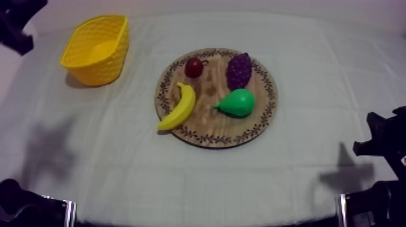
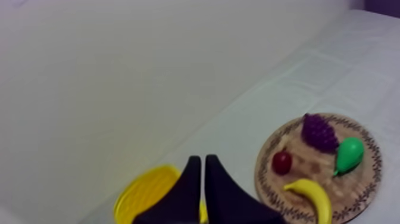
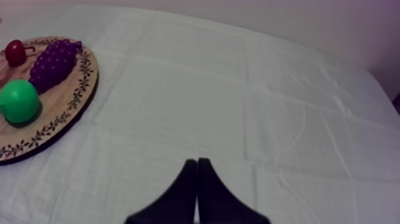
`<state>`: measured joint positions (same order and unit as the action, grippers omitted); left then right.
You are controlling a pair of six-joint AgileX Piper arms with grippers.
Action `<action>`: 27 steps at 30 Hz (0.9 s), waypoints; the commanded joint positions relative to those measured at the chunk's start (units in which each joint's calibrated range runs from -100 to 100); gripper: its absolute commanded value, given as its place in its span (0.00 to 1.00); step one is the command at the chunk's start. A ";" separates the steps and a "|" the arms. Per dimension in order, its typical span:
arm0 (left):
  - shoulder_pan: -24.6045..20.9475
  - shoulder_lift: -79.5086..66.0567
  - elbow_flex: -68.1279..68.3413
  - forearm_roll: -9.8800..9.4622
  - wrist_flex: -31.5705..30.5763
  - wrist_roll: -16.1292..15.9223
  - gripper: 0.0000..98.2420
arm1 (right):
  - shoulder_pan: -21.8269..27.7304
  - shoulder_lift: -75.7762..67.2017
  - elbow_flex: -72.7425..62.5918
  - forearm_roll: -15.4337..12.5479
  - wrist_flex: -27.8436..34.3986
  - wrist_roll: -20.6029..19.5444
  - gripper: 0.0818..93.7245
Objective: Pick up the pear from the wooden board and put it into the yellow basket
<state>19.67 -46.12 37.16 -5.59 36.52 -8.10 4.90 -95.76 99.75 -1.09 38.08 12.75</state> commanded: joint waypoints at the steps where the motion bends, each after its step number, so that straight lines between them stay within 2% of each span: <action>1: 5.70 9.87 -10.23 -0.55 0.31 0.17 0.00 | 0.00 0.01 0.03 -0.01 -0.02 0.02 0.00; 5: 10.63 17.35 -13.72 -2.53 0.50 2.09 0.00 | 0.00 0.01 0.03 -0.01 -0.02 0.02 0.00; 10: 15.13 25.66 -14.83 -3.78 -0.71 4.28 0.00 | 0.00 0.01 0.03 -0.01 -0.02 0.02 0.00; 17: 18.58 34.12 -9.35 -4.51 -4.54 7.35 0.00 | 0.00 0.01 0.03 -0.01 -0.02 0.02 0.00; 21: 19.49 36.85 -5.72 -4.57 -6.41 8.75 0.06 | 0.00 0.01 0.03 -0.01 -0.02 0.02 0.00; 23: 19.85 37.65 -4.28 -4.73 -6.81 9.64 0.13 | 0.00 0.01 0.03 -0.01 -0.02 0.02 0.00; 24: 20.01 37.96 -3.73 -4.79 -6.92 10.01 0.21 | 0.00 0.01 0.03 -0.01 -0.02 0.02 0.00; 27: 20.57 38.48 -2.62 -4.88 -7.21 10.70 0.52 | 0.00 0.01 0.03 -0.01 -0.02 0.02 0.00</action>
<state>40.13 -7.67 34.36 -10.45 29.38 2.44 4.90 -95.76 99.75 -1.09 38.06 12.75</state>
